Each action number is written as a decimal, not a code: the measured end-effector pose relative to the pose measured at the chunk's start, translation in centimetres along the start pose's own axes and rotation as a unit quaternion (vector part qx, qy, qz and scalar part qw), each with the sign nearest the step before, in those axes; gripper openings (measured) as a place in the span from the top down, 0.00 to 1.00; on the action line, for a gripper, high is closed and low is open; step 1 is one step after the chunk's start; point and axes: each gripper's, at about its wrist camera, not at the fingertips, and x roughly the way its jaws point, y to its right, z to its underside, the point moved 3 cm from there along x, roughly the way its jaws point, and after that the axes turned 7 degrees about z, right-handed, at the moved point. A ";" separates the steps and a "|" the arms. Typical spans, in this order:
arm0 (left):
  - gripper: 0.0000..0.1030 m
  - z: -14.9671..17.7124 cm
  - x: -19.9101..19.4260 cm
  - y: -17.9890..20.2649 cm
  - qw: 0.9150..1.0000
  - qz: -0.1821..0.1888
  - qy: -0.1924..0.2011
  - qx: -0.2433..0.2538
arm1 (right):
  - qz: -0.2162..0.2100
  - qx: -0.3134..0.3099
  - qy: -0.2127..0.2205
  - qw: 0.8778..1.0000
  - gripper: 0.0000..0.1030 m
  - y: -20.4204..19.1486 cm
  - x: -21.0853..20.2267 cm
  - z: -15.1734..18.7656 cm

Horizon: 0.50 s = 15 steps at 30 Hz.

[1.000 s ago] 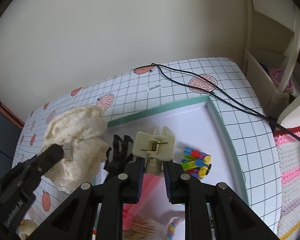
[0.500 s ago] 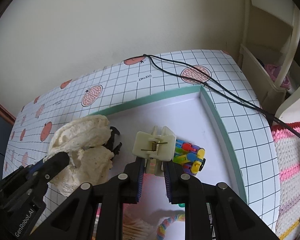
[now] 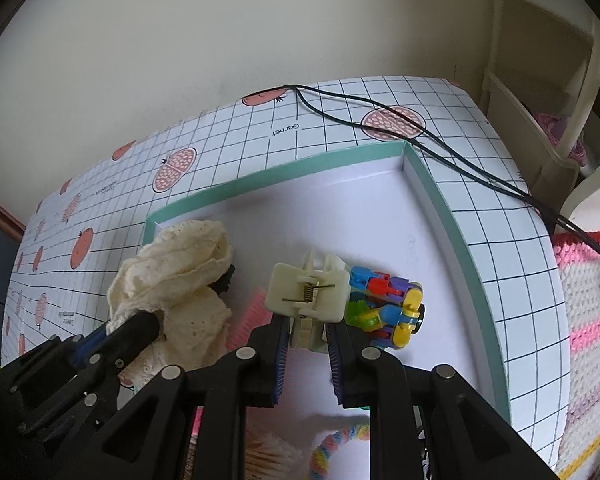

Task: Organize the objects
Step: 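Carry the lace cloth and hair clip into the tray and open both tools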

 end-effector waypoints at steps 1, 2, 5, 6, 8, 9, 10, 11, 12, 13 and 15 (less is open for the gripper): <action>0.92 0.0 0.0 0.0 1.000 0.002 -0.001 0.001 | 0.002 0.002 -0.002 1.000 0.80 0.0 0.0 0.0; 0.92 0.0 0.0 0.0 1.000 0.003 -0.001 0.002 | 0.002 0.004 -0.002 1.000 0.80 0.0 0.0 0.0; 0.91 0.0 -0.1 0.0 1.000 0.010 -0.005 -0.002 | -0.004 0.009 -0.004 1.000 0.80 0.0 -0.2 -0.1; 0.87 -0.1 -0.1 0.1 1.000 0.014 -0.008 -0.004 | -0.004 0.010 -0.004 1.000 0.80 0.1 -0.2 -0.1; 0.78 0.0 -0.2 0.1 1.000 0.019 -0.011 -0.007 | -0.005 0.015 -0.005 1.000 0.79 0.2 -0.3 -0.2; 0.72 -0.1 -0.3 0.2 1.000 0.023 -0.011 -0.007 | -0.008 0.018 -0.005 1.000 0.78 0.2 -0.4 -0.3; 0.69 -0.2 -0.3 0.3 1.000 0.024 -0.012 -0.006 | -0.012 0.021 -0.004 1.000 0.77 0.2 -0.5 -0.4; 0.64 -0.2 -0.5 0.4 1.000 0.026 -0.012 -0.005 | -0.015 0.022 -0.002 1.000 0.77 0.2 -0.7 -0.4; 0.63 -0.3 -0.7 0.5 1.000 0.028 -0.011 -0.005 | -0.016 0.023 0.000 1.000 0.76 0.2 -0.9 -0.6; 0.62 -0.4 -0.8 0.5 1.000 0.030 -0.009 -0.006 | -0.016 0.022 0.003 1.000 0.76 0.2 -1.1 -0.6; 0.62 -0.7 -1.3 0.6 0.999 0.035 -0.004 -0.006 | -0.019 0.023 0.008 1.000 0.75 0.3 -1.6 -0.8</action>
